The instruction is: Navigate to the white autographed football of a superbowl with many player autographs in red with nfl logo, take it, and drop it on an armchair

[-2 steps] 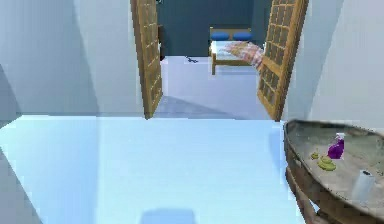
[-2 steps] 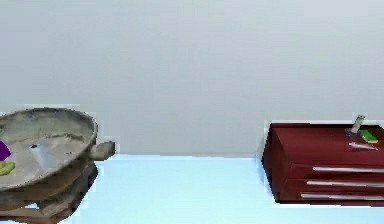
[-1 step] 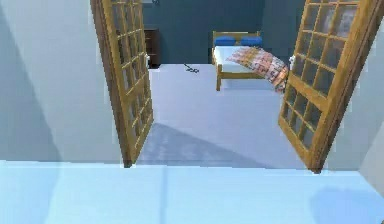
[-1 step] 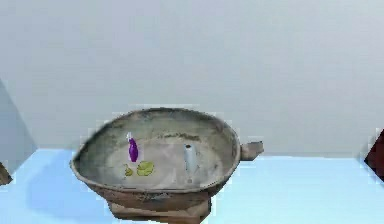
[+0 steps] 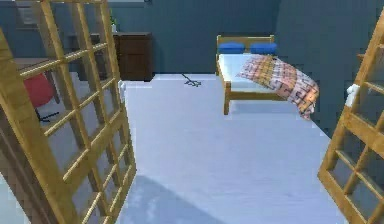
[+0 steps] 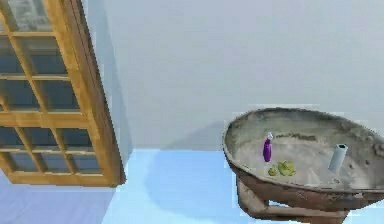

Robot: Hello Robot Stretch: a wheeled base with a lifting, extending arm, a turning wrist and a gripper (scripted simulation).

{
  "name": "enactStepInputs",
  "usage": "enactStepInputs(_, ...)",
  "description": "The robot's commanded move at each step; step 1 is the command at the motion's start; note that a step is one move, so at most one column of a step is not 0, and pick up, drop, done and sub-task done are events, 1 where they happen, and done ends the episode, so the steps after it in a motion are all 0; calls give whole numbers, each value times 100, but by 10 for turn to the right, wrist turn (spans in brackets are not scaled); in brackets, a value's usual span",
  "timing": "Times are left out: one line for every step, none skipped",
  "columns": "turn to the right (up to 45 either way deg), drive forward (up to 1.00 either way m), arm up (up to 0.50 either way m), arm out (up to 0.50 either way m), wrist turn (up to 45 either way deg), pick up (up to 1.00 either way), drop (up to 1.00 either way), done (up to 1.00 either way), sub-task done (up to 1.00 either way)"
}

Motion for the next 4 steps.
enactStepInputs(0, 100, 0, 0, 0, 0, 0, 0, 0)
enactStepInputs(0, 90, 0, 0, 0, 0, 0, 0, 0)
enactStepInputs(-360, 0, 0, 0, 0, 0, 0, 0, 0)
enactStepInputs(-30, 0, 0, 0, 0, 0, 0, 0, 0)
